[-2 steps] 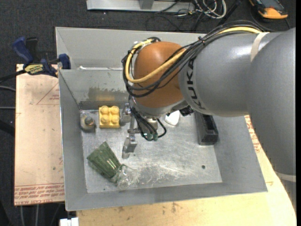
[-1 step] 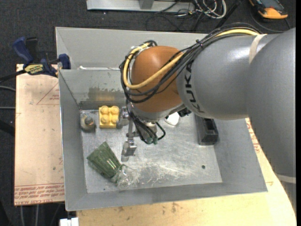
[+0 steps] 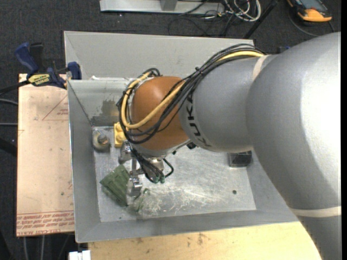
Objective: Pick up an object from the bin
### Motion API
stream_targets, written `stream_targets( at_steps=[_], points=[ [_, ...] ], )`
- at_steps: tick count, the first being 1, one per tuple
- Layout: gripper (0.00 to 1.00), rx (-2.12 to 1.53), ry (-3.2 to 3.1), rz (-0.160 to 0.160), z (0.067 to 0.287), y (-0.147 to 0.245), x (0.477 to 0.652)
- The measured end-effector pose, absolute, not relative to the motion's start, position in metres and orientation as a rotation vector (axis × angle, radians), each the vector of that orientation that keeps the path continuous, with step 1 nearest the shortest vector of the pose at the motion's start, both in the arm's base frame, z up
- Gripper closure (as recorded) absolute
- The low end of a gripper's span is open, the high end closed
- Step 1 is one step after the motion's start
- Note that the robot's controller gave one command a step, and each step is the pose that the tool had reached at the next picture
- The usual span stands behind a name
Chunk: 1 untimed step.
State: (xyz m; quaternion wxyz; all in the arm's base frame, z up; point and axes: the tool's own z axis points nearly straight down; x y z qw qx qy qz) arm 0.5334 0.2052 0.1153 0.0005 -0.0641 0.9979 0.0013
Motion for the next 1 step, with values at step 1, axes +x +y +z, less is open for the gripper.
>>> stream_targets(
  at_steps=[1],
  points=[
    [1.0, 0.208, 3.133, 0.004, 0.0831, 0.1999, 0.5069]
  ],
)
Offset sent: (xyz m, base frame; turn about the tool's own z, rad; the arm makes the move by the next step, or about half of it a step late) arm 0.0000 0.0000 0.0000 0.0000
